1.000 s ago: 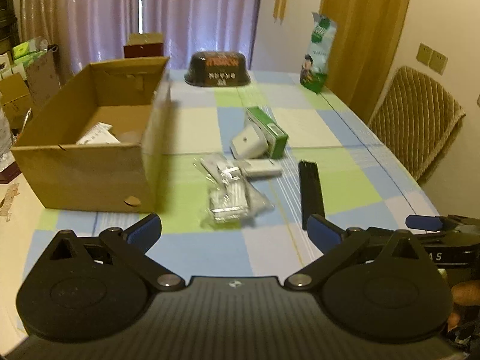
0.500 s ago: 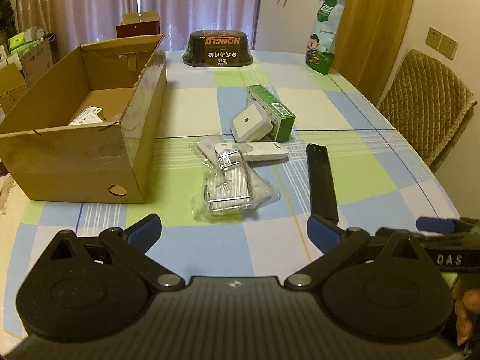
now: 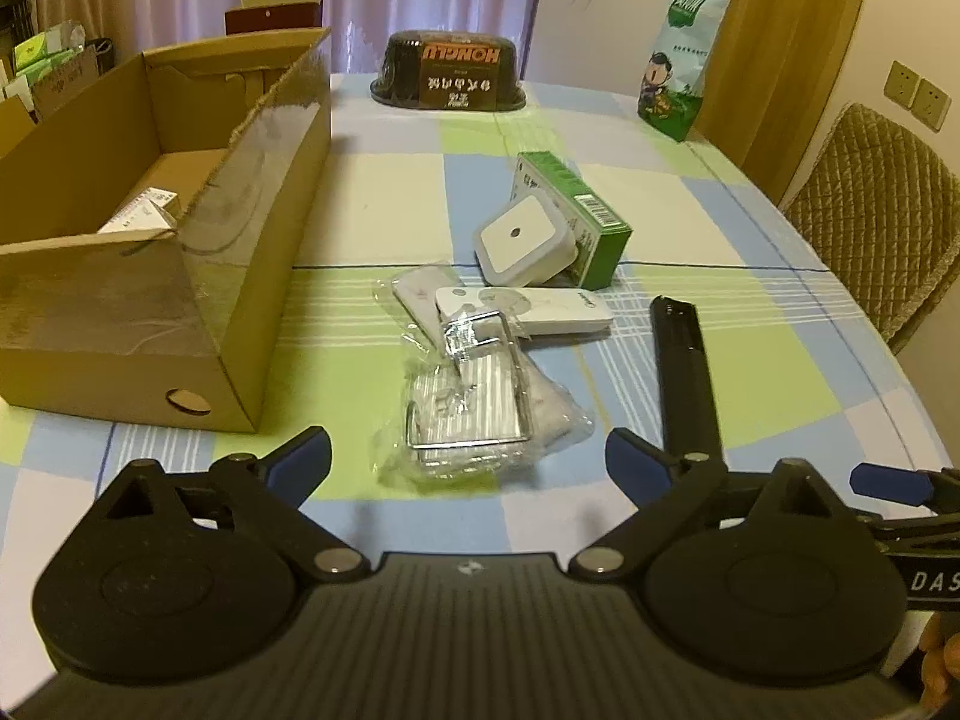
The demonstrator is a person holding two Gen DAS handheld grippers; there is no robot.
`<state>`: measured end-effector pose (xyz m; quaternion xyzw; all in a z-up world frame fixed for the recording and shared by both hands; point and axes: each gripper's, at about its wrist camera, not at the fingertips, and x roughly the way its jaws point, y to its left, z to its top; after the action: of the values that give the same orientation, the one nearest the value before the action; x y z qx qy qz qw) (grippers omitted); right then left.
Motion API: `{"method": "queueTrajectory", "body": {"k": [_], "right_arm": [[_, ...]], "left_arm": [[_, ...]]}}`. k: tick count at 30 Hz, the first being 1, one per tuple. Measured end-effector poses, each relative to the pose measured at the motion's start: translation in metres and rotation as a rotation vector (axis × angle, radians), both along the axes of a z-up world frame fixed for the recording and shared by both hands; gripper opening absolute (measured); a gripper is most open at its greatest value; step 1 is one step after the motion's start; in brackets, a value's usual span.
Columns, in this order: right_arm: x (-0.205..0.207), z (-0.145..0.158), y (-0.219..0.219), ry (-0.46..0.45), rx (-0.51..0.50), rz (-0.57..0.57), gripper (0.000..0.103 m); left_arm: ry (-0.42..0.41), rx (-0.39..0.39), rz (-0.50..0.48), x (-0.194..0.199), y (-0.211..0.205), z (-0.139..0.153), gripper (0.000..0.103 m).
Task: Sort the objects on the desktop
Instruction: 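Grasp the bagged chrome wire rack with the left tool while the right tool approaches the black remote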
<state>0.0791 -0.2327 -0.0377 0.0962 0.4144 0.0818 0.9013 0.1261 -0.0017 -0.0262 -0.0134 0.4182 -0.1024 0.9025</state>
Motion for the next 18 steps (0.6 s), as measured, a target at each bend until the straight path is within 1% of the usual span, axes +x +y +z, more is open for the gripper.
{"method": "queueTrajectory", "body": {"k": [3, 7, 10, 12, 16, 18], "right_arm": [[0.008, -0.003, 0.003, -0.001, 0.006, -0.002, 0.099], [0.016, -0.007, 0.005, 0.001, 0.009, -0.004, 0.099], [0.020, -0.011, 0.006, 0.005, 0.009, -0.008, 0.099], [0.022, -0.012, 0.006, 0.006, 0.008, -0.010, 0.099], [0.025, -0.015, 0.005, 0.010, 0.004, -0.014, 0.099], [0.026, -0.017, 0.004, 0.014, 0.003, -0.016, 0.099]], "left_arm": [[0.014, -0.002, -0.001, 0.009, 0.000, -0.007, 0.090], [0.019, -0.002, 0.002, 0.018, -0.001, -0.015, 0.090], [0.026, -0.005, 0.012, 0.023, -0.002, -0.020, 0.084], [0.031, -0.011, 0.022, 0.026, -0.001, -0.024, 0.077], [0.039, -0.017, 0.028, 0.031, 0.000, -0.030, 0.075], [0.045, -0.019, 0.024, 0.032, 0.000, -0.032, 0.069]]}}
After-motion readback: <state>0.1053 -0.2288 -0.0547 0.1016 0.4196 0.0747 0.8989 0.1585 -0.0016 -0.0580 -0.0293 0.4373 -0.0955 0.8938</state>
